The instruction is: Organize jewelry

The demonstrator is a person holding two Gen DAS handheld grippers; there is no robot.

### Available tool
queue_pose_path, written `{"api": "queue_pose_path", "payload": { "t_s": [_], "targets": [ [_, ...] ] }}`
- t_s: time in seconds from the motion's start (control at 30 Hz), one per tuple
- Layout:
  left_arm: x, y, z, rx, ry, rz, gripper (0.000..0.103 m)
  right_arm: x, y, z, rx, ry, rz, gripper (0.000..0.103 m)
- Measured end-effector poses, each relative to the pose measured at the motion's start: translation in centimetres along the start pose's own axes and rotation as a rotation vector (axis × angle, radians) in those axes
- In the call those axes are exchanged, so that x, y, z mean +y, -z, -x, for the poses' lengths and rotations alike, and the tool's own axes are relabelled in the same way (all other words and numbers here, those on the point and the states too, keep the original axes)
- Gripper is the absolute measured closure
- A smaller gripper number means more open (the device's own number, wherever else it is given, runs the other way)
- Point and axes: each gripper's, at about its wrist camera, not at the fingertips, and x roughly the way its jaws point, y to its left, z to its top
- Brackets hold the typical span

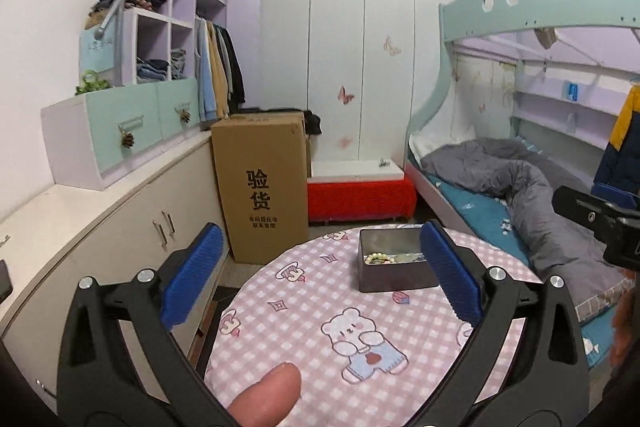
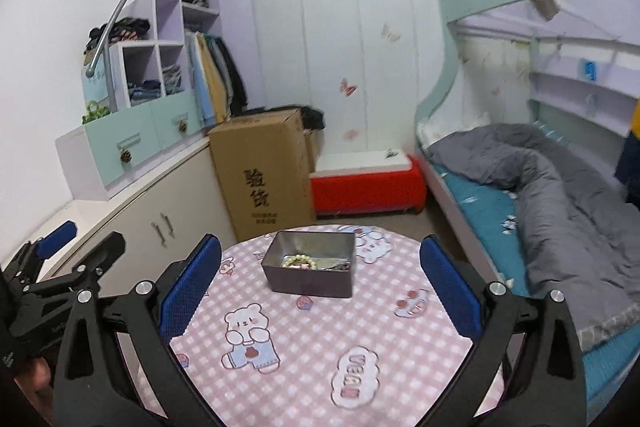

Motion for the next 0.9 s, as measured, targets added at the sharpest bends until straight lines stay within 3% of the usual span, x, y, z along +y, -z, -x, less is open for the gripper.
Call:
{"api": "queue_pose_path", "payload": {
  "t_s": [0.17, 0.43, 0.73, 0.9],
  "targets": [
    [-0.1, 0.6, 3.9, -0.048, -0.011, 0.02, 0.006, 0.8, 1.5, 4.5, -0.08, 0.055, 0.027, 0.007],
    [-0.5, 1.4, 7.4, -0.088, -0.03, 0.023, 0.006, 2.3, 3.2, 8.2, -0.186, 0.111, 0.039, 0.007],
    [-1.5, 1.8, 8.6, -0.105, -0.073, -0.018, 0.006, 2.5, 4.0, 9.1, -0.208, 0.115, 0.045, 0.007],
    [-1.6, 1.9, 8.5, -0.097, -0.035, -0.004, 0.006, 2.6, 4.2, 8.7, -0.192, 0.11, 0.047, 0.007]
  ]
}}
